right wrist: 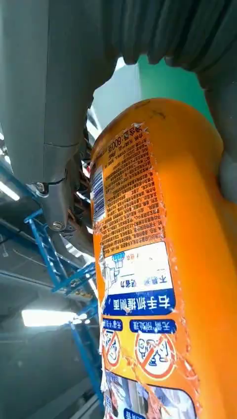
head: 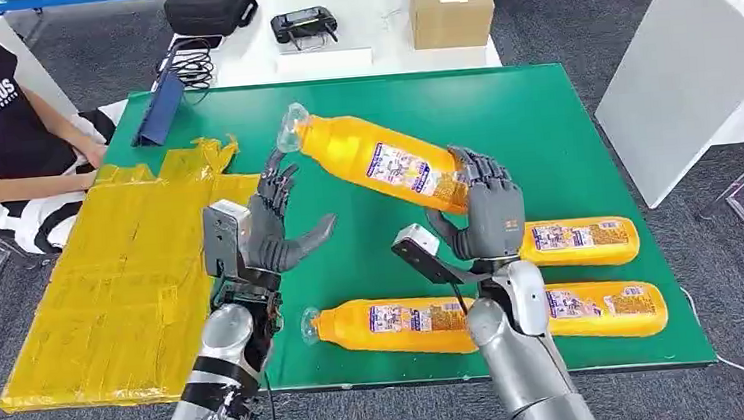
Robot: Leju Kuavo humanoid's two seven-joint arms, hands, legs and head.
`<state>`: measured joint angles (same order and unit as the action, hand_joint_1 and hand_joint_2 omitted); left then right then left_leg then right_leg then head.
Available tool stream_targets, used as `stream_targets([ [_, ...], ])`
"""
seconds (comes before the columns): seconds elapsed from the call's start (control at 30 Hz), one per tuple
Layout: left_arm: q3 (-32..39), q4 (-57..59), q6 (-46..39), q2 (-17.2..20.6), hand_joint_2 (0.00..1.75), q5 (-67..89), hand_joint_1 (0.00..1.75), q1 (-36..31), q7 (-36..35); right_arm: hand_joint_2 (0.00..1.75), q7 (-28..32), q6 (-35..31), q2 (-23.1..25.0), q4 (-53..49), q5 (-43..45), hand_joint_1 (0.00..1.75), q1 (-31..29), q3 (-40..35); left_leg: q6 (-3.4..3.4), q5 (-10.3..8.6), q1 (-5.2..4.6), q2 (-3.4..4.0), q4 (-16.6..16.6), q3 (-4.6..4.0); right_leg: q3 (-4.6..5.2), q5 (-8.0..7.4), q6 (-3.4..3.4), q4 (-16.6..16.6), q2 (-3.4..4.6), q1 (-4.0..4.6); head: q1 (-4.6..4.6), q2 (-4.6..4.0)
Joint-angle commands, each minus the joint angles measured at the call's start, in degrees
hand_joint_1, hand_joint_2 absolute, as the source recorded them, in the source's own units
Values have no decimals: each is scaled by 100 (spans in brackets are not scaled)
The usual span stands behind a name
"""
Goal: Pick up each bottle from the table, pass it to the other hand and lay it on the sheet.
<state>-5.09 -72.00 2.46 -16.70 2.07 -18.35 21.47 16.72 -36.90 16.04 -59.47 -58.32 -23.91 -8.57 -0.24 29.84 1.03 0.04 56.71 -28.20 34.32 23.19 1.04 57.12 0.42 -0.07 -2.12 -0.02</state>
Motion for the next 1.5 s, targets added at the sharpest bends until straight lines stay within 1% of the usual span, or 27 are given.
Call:
stream_targets([
  [0.03, -139, 687, 541, 156, 175, -510, 0, -330, -78, 175, 123, 64, 132, 170, 174, 175, -151, -178, 5, -1, 0, -1, -11, 15, -14, -2, 1, -11, -4, 1, 0, 0],
  [0.07, -142, 723, 551, 170, 175, -525, 0, -342, -57, 175, 140, 26, 120, 230, 201, 175, -175, -185, 4, -1, -2, -3, -7, 9, -9, 1, 1, -5, -5, -1, 0, 0],
  [0.1, -145, 763, 663, 172, 175, -671, 0, -365, -66, 175, 170, 128, 113, 316, 271, 175, -209, -226, 5, 0, 0, -2, -12, 17, -16, 0, 1, -11, -4, 1, 2, 0],
  [0.13, -157, 856, 985, 203, 175, -997, 0, -407, -161, 175, 221, 293, 125, 443, 325, 175, -247, -311, 4, 0, -1, 1, -8, 12, -10, 0, 1, -6, 0, -1, 0, 0],
  [0.17, -168, 915, 1092, 236, 175, -1113, 0, -429, -171, 175, 256, 381, 144, 526, 377, 175, -267, -352, 5, 0, 0, -3, -13, 19, -18, 0, 1, -12, -5, 1, 0, 0],
  [0.27, -204, 1001, 1179, 272, 175, -1256, 0, -480, -121, 175, 266, 686, 224, 987, 525, 175, -396, -497, 6, 0, 1, 4, -20, 29, -26, -1, 0, -17, 2, 2, 2, 0],
  [0.3, -223, 985, 1177, 283, 175, -1263, 0, -486, -122, 175, 275, 836, 227, 1108, 590, 175, -440, -534, 5, 1, -1, 9, -14, 20, -17, -1, 0, -11, 7, 0, 0, 0],
  [0.33, -223, 985, 1177, 283, 175, -1263, 0, -486, -122, 175, 275, 836, 227, 1108, 590, 175, -440, -534, 6, 1, 0, 12, -19, 26, -23, -3, 1, -15, 9, 1, 0, 0],
  [0.47, -223, 985, 1177, 283, 175, -1263, 0, -486, -122, 175, 275, 836, 227, 1108, 590, 175, -440, -534, 4, -2, -2, -2, -9, 9, -10, 0, 1, -5, -5, -1, 2, 0],
  [0.6, -296, 781, 1128, 309, 175, -1263, 0, -443, -126, 175, 229, 1377, 191, 1529, 580, 175, -584, -804, 8, 0, 0, 4, -15, 19, -20, -3, 2, -15, 1, 1, 0, 0],
  [0.73, -271, 757, 1063, 320, 175, -1263, 0, -485, -144, 175, 175, 1654, 241, 1987, 499, 175, -703, -1057, 3, 2, 1, 5, -8, 11, -10, 0, 0, -5, 3, 1, 0, 0],
  [0.8, -271, 757, 1063, 320, 175, -1263, 0, -485, -144, 175, 175, 1654, 241, 1987, 499, 175, -703, -1057, 2, 1, 2, 0, -7, 9, -10, 1, -1, -5, -2, 3, 0, 0],
  [0.83, -245, 756, 1020, 314, 175, -1267, 0, -486, -146, 175, 287, 2006, 241, 2132, 657, 175, -774, -1125, 4, 1, 4, -1, -14, 18, -20, 0, -1, -12, -3, 4, 0, 0],
  [0.87, -227, 734, 989, 309, 175, -1264, 0, -477, -145, 175, 324, 2237, 228, 2184, 740, 175, -792, -1198, 3, 1, 1, -3, -5, 6, -9, 1, 0, -3, -5, 1, 0, 0],
  [0.9, -201, 694, 949, 299, 175, -1259, 0, -465, -130, 175, 359, 2376, 215, 2218, 778, 175, -794, -1285, 6, 1, 2, 0, -13, 19, -21, 0, 1, -12, -3, 4, 0, 0],
  [0.93, -179, 647, 904, 290, 175, -1243, 0, -453, -114, 175, 428, 2462, 220, 2244, 816, 175, -788, -1388, 4, 1, 2, 1, -7, 9, -12, 0, 0, -6, -1, 3, 0, 0],
  [0.97, -156, 612, 786, 276, 175, -1181, 0, -449, -81, 175, 461, 2452, 225, 2236, 819, 175, -773, -1453, 7, 2, 2, 3, -14, 20, -21, -1, 1, -13, 0, 4, 0, 0],
  [1.0, -139, 575, 687, 266, 175, -1129, 0, -444, -74, 175, 484, 2407, 229, 2187, 836, 175, -739, -1501, 4, 1, 2, 3, -8, 10, -12, 0, 1, -7, 1, 3, 0, 0],
  [1.03, -122, 537, 573, 242, 175, -1068, 166, -436, -75, 175, 516, 2414, 223, 2091, 905, 175, -696, -1570, 6, 1, 3, 1, -14, 19, -21, -1, 1, -14, -2, 4, 2, 0],
  [1.07, -122, 519, 462, 233, 175, -988, 175, -432, -65, 175, 522, 2443, 200, 2006, 948, 175, -662, -1639, 3, 1, 2, -4, -5, 6, -9, 1, 0, -4, -5, 3, 0, 0],
  [1.1, -109, 515, 402, 219, 175, -962, 175, -426, -59, 175, 532, 2543, 165, 1900, 1027, 175, -613, -1701, 5, 2, 4, -4, -11, 15, -18, 2, 1, -11, -6, 5, 0, 0],
  [1.13, -96, 539, 388, 215, 175, -962, 175, -428, -59, 175, 550, 2601, 142, 1857, 1073, 175, -590, -1738, 3, 1, 2, -6, -6, 4, -8, 2, 1, -5, -7, 3, -2, 0],
  [1.17, -52, 573, 314, 197, 175, -954, 175, -444, -42, 175, 578, 2650, 115, 1825, 1137, 175, -580, -1790, 7, 0, 1, -16, -16, 18, -25, 5, 2, -14, -19, 2, 0, 0],
  [1.2, -25, 598, 253, 187, 175, -938, 175, -461, -23, 175, 598, 2673, 98, 1815, 1168, 175, -578, -1842, 3, 0, 4, -10, -6, 6, -13, 2, 1, -8, -12, 5, 2, 0],
  [1.33, 17, 635, 196, 178, 175, -932, 175, -493, -3, 175, 656, 2737, 80, 1831, 1215, 175, -583, -1905, 3, 0, 2, -8, -5, 3, -8, 1, 1, -4, -9, 2, 2, 0],
  [1.4, 50, 652, 149, 171, 175, -926, 175, -512, 14, 175, 684, 2740, 76, 1836, 1240, 175, -582, -1952, 6, -1, 3, -12, -12, 16, -22, 1, 1, -13, -15, 5, 0, 0],
  [1.5, 112, 636, -88, 152, 175, -819, 175, -532, 67, 175, 649, 2673, 91, 1808, 1332, 175, -585, -1948, 4, -1, 3, -12, -11, 13, -19, 2, 0, -11, -14, 5, 2, 0],
])
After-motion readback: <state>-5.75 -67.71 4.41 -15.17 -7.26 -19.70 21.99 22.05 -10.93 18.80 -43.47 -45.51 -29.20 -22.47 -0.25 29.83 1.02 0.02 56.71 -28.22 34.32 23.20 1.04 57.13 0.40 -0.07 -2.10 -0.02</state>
